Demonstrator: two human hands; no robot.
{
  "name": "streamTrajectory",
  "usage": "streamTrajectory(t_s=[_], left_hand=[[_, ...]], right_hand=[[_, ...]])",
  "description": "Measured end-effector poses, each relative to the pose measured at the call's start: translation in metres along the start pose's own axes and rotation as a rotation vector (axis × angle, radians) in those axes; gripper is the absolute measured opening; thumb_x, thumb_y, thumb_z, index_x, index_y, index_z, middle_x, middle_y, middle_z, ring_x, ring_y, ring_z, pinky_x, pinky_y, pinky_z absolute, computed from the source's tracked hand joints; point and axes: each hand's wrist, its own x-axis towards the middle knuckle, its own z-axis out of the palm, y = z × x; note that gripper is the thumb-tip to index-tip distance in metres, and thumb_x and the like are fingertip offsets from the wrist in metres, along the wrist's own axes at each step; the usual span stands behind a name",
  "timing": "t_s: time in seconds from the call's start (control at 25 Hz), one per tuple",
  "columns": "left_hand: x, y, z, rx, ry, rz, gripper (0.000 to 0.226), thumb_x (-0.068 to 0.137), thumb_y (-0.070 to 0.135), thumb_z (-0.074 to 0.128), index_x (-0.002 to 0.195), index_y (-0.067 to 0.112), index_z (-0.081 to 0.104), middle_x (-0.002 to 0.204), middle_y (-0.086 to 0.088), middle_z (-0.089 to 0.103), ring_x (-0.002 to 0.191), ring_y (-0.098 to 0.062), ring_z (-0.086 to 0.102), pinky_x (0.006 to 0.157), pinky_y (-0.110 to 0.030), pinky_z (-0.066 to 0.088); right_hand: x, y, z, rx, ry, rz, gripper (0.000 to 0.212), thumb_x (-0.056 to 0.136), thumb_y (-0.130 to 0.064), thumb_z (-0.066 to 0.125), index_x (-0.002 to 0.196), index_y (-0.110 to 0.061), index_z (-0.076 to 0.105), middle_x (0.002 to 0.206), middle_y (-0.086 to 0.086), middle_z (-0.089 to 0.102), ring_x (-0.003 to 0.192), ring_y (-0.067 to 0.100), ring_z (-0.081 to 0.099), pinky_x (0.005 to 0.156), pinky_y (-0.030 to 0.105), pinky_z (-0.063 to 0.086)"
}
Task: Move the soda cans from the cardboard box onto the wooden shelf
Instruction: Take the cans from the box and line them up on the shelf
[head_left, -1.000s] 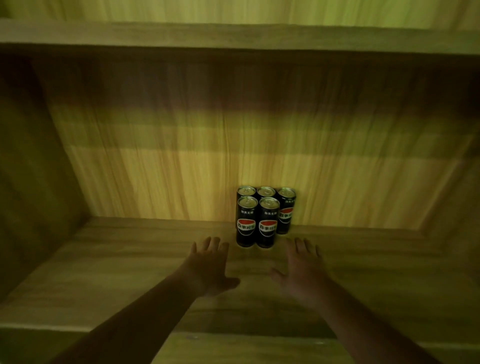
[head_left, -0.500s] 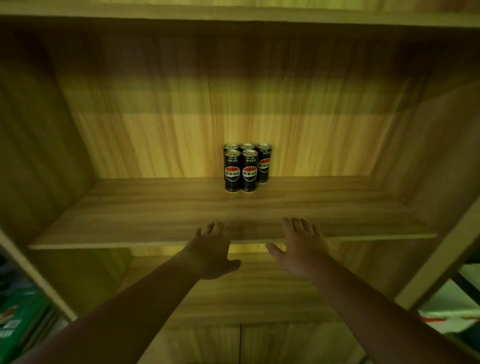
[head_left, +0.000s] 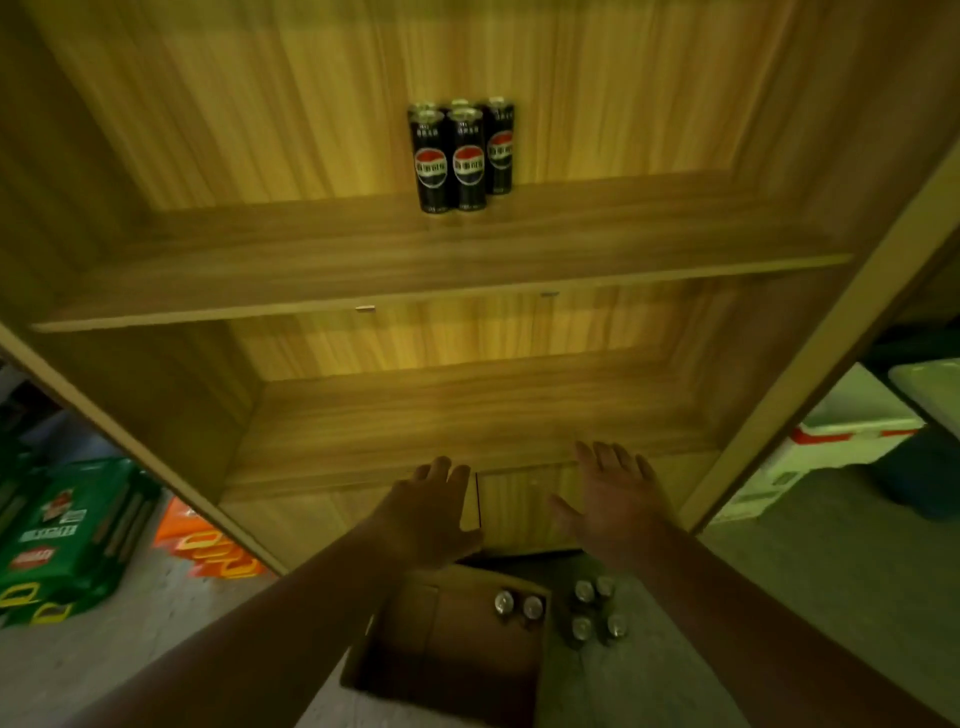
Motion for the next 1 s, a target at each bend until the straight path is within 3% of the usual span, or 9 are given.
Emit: streamTrajectory(t_s=[0.24, 0.52, 0.6, 0.76, 0.88, 1.0], left_hand=[[0.057, -0.041, 0.145, 0.017, -0.178, 0.037, 0.081, 0.093, 0.053, 0.053, 0.154, 0.015, 0.016, 0.157, -0.01, 0.021, 0.137, -0.03, 0.035, 0.105, -0.045, 0.041], [0.16, -0.085, 0.365, 0.052, -0.196, 0.068, 0.072, 0.095, 0.052, 0.051, 0.152, 0.018, 0.023, 0.154, -0.005, 0.03, 0.137, -0.025, 0.037, 0.099, -0.041, 0.037], [0.194, -0.098, 0.439, 0.061, -0.23, 0.083, 0.073, 0.095, 0.053, 0.05, 0.152, 0.016, 0.022, 0.154, -0.007, 0.03, 0.138, -0.027, 0.035, 0.103, -0.04, 0.036], [0.257, -0.123, 0.578, 0.09, -0.282, 0.104, 0.07, 0.095, 0.049, 0.053, 0.151, 0.016, 0.026, 0.153, -0.012, 0.03, 0.136, -0.032, 0.035, 0.108, -0.046, 0.038], [0.293, -0.129, 0.637, -0.041, -0.268, 0.066, 0.078, 0.085, 0.055, 0.061, 0.147, 0.019, 0.03, 0.146, -0.01, 0.039, 0.128, -0.032, 0.042, 0.099, -0.045, 0.043], [0.325, -0.129, 0.676, -0.265, -0.234, 0.038, 0.082, 0.082, 0.045, 0.071, 0.145, 0.017, 0.028, 0.145, -0.009, 0.039, 0.125, -0.028, 0.047, 0.096, -0.041, 0.045]], right_hand=[[0.007, -0.002, 0.178, 0.029, -0.081, 0.074, 0.081, 0.087, -0.067, 0.031, 0.147, -0.015, 0.02, 0.149, 0.011, 0.034, 0.137, 0.031, 0.03, 0.111, 0.047, 0.027], [0.047, 0.011, 0.42, 0.093, -0.06, 0.147, 0.074, 0.084, -0.067, 0.033, 0.14, -0.019, 0.031, 0.141, 0.009, 0.045, 0.128, 0.031, 0.042, 0.101, 0.046, 0.038], [0.057, 0.017, 0.49, 0.143, -0.06, 0.16, 0.07, 0.083, -0.066, 0.035, 0.137, -0.021, 0.033, 0.137, 0.007, 0.048, 0.125, 0.029, 0.046, 0.095, 0.045, 0.043], [0.075, 0.016, 0.623, 0.279, -0.138, 0.228, 0.077, 0.086, -0.066, 0.036, 0.145, -0.019, 0.024, 0.147, 0.008, 0.037, 0.133, 0.029, 0.037, 0.102, 0.045, 0.041], [0.09, 0.013, 0.687, 0.425, -0.217, 0.372, 0.08, 0.088, -0.062, 0.041, 0.15, -0.016, 0.016, 0.151, 0.009, 0.029, 0.139, 0.031, 0.029, 0.107, 0.046, 0.035], [0.119, 0.017, 0.729, 0.803, -0.181, 0.688, 0.073, 0.089, -0.048, 0.05, 0.145, -0.011, 0.023, 0.144, 0.015, 0.039, 0.13, 0.034, 0.042, 0.103, 0.046, 0.041]])
